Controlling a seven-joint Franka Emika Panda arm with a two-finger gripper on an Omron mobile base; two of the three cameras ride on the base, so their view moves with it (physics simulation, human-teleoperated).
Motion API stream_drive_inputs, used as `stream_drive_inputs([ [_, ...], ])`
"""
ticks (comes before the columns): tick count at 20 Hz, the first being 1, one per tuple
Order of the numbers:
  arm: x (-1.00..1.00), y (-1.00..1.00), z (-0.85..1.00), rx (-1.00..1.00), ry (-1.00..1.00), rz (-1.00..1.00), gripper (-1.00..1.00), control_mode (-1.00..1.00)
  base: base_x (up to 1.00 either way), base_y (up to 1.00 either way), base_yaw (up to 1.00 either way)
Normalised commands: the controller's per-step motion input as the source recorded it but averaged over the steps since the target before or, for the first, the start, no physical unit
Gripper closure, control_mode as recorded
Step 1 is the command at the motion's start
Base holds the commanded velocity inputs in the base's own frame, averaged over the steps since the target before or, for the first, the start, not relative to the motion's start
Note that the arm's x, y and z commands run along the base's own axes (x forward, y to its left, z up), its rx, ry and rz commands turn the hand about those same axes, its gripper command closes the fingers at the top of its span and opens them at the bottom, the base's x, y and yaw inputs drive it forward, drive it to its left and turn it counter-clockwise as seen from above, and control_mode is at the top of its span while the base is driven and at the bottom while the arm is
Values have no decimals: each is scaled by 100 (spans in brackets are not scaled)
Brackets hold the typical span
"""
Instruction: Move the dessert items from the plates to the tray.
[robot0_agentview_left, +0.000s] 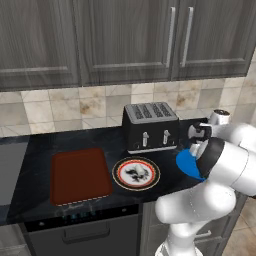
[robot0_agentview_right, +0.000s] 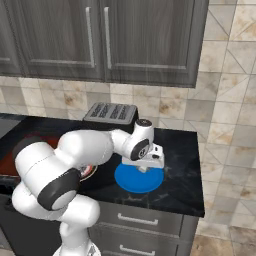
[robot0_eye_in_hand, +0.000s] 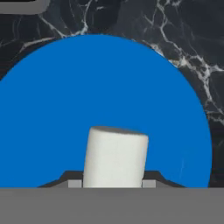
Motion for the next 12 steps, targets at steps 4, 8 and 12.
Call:
stream_drive_inputs([
  [4, -71, 3, 68, 0, -8, 0, 100, -100, 0, 0, 0],
  [8, -72, 41, 53, 0, -2, 0, 100, -100, 0, 0, 0],
  [12, -43, 87, 49, 0, 0, 0, 100, -100, 0, 0, 0],
])
